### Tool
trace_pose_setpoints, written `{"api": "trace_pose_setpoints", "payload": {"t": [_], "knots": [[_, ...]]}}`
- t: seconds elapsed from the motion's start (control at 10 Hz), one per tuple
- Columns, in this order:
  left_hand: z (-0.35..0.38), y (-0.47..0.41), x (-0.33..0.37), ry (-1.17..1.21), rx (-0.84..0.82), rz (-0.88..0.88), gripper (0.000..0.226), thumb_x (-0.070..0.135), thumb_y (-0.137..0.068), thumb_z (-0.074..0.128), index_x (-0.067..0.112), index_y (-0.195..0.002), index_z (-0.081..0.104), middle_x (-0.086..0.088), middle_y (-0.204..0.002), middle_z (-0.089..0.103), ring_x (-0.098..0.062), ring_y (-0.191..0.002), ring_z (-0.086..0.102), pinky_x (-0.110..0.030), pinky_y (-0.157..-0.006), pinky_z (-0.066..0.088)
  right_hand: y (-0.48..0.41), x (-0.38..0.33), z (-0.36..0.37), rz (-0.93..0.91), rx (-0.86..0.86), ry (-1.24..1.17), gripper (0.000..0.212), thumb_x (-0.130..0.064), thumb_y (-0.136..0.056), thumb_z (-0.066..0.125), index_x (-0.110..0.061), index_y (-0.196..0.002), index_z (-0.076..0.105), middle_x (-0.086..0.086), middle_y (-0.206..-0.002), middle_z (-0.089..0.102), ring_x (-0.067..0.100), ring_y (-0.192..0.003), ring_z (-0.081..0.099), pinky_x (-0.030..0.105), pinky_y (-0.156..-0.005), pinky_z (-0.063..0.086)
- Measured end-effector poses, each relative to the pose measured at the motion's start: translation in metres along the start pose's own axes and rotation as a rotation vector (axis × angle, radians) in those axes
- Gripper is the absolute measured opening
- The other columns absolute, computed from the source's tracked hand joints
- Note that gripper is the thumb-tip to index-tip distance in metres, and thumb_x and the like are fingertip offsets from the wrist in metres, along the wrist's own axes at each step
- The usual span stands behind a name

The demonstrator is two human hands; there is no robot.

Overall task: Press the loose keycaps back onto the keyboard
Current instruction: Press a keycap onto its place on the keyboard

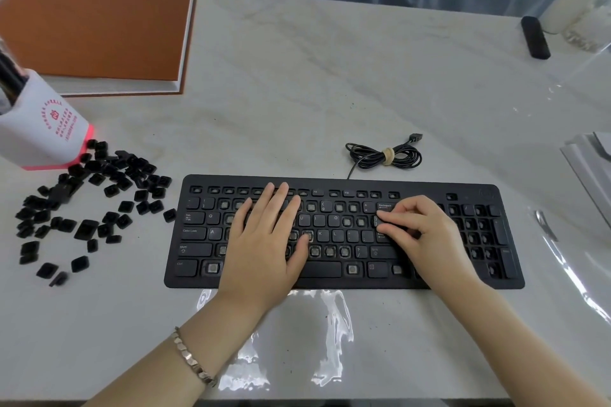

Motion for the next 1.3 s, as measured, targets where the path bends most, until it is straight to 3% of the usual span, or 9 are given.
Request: {"api": "trace_pose_setpoints", "payload": {"t": [0.4, 0.7, 1.3], "knots": [[-0.0006, 0.0001, -0.0005, -0.001, 0.01, 0.004, 0.05, 0.035, -0.09, 0.041, 0.008, -0.127, 0.057, -0.011, -0.139, 0.05, -0.025, -0.134, 0.039, -0.042, -0.11, 0.024, 0.0013, -0.0006, -0.0004, -0.008, 0.015, 0.019, 0.019, -0.009, -0.077, 0.072, -0.016, -0.095, 0.075, -0.015, -0.086, 0.052, -0.012, -0.083, 0.048, 0.001, -0.078, 0.034], [-0.0006, 0.0001, -0.0001, 0.003, -0.004, 0.001, 0.05, 0.036, -0.09, 0.041, 0.008, -0.128, 0.057, -0.011, -0.14, 0.049, -0.025, -0.134, 0.039, -0.043, -0.11, 0.024, -0.0019, 0.0056, -0.0008, 0.054, -0.028, -0.029, 0.014, -0.013, -0.078, 0.072, -0.02, -0.089, 0.074, -0.013, -0.085, 0.054, -0.005, -0.071, 0.048, 0.002, -0.068, 0.033], [-0.0011, -0.0002, 0.0006, -0.008, 0.0, 0.003, 0.049, 0.035, -0.09, 0.041, 0.008, -0.128, 0.057, -0.01, -0.14, 0.05, -0.024, -0.134, 0.038, -0.042, -0.11, 0.024, -0.0028, 0.0025, 0.0003, 0.053, -0.071, 0.055, 0.016, -0.018, -0.08, 0.071, -0.021, -0.095, 0.074, -0.018, -0.086, 0.052, -0.007, -0.076, 0.047, 0.0, -0.072, 0.031]]}}
Point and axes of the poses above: each hand's wrist, its own y-axis away from the middle knuckle, its own z-axis out of the palm, x = y × z, the point moved 4 cm from there along -y, towards the middle knuckle
